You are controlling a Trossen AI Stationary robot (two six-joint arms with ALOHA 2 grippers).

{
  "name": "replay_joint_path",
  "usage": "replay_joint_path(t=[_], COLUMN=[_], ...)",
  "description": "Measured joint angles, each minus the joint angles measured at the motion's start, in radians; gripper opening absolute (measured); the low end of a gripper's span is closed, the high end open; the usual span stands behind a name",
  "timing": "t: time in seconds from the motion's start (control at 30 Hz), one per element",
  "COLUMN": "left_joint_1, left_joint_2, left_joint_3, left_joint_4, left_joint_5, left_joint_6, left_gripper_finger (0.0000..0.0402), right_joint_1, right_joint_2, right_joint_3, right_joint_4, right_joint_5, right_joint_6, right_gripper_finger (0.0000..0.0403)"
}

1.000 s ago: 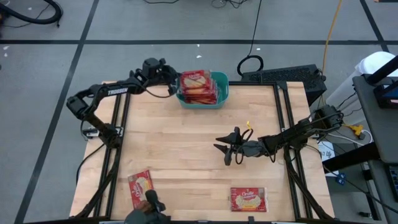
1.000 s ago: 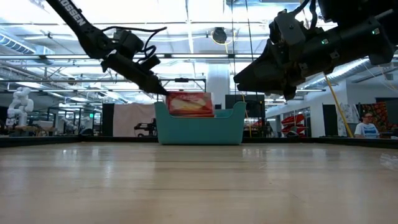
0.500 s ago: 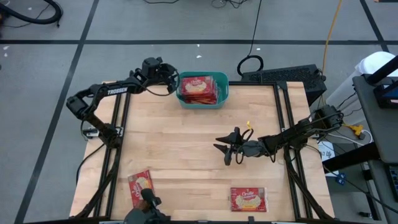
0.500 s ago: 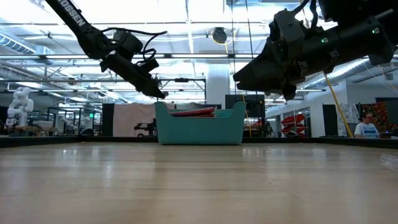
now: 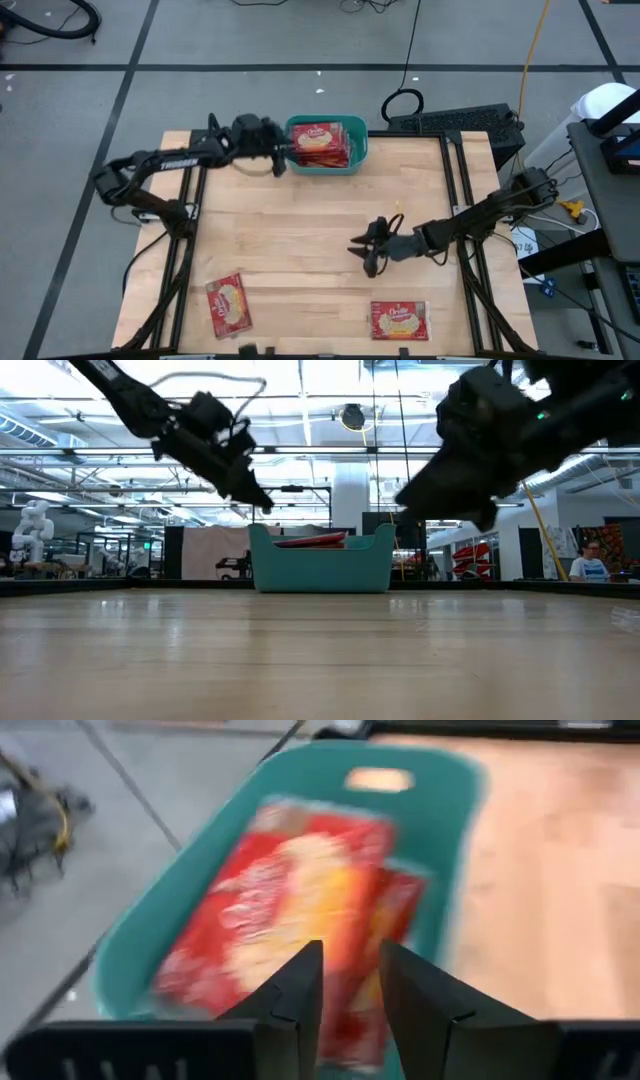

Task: Sort popcorn bags into baskets
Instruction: Put the red popcorn bag into the green bin

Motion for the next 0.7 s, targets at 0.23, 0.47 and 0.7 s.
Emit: replay_joint_path(t=[0.23, 0.47, 0.7], left_joint_1=[-0.244, -0.472, -0.664], left_joint_2=[-0.159, -0.193, -0.192], left_joint_3=[-0.164, -0.279, -0.29], left_joint_4=[0.15, 0.286, 0.319], left_joint_5=[-0.104, -0.169, -0.299], left_joint_6=[-0.061, -0.125, -0.143], left_gripper_finger=[0.0093, 0.0093, 0.0093], right_joint_1=[0.118, 0.235, 0.356], right_joint_2=[-0.017, -0.019, -0.02], right_joint_3=[0.206, 0.315, 0.335], right_joint_4=[-0.522, -0.7, -0.86], right_joint_5=[-0.169, -0.394, -0.56], right_joint_6=[0.22, 0.395, 0.373], right_gripper_finger=[0.0141, 0.0141, 0.0141])
